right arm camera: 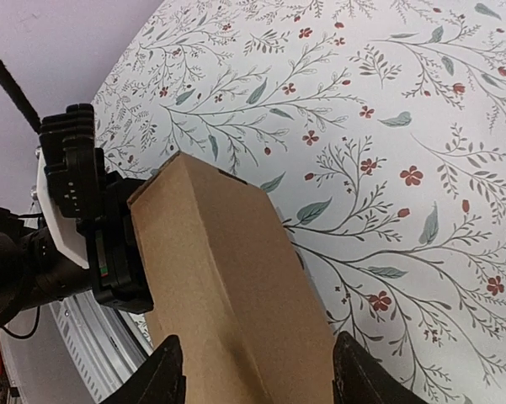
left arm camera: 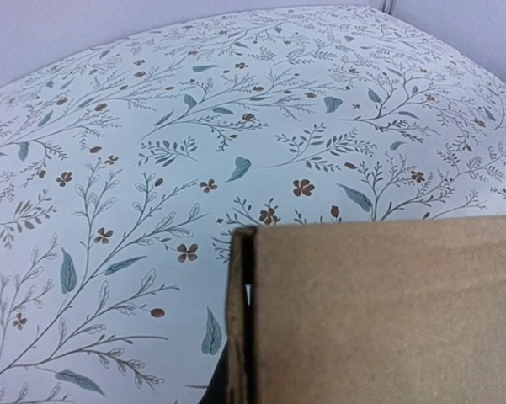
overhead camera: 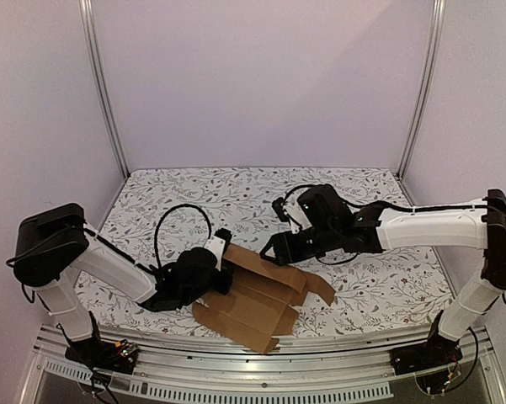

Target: Fold the paper box

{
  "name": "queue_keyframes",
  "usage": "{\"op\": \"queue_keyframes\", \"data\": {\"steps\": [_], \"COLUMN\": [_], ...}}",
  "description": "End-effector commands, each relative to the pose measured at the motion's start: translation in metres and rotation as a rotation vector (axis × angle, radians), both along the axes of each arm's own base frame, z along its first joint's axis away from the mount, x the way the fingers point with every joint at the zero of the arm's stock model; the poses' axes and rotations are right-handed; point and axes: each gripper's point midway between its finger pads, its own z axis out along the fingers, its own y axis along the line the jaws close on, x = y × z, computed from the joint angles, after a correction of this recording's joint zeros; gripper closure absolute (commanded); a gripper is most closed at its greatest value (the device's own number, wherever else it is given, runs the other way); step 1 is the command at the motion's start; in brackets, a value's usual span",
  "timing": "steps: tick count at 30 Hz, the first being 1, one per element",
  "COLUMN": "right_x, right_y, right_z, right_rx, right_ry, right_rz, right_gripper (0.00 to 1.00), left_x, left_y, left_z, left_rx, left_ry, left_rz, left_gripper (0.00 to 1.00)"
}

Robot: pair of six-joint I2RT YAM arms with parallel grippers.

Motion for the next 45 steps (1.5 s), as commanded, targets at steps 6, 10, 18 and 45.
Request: {"op": "queue_keyframes", "data": {"steps": [6, 10, 18, 45], "right_x": [0.003, -0.002, -0.012, 0.014], "right_y": [-0.070, -0.080, -0.071, -0.005], "right_z": [0.040, 0.053, 0.024, -0.047], "right_rx": [-0.154, -0.135, -0.093, 0.025], "right_ry": [-0.156, -0.159, -0.051, 0.032], "right_rz": [-0.108, -0.128, -0.133, -0.223], "right_gripper": [0.41, 0.56, 1.00, 1.00], "left_x": [-0.003, -0.003, -0.006, -0.016], "left_y": [0.029, 0.046, 0.056, 0.044], "left_z": [-0.019, -0.025, -0.028, -0.024], "left_rx": [0.038, 0.039, 0.040, 0.009], "left_ry": [0.095, 0.135, 0.198, 0.286], "left_rz": [0.146, 0.249, 0.334, 0.292], "left_gripper": [1.00, 1.00, 1.00, 1.00]}}
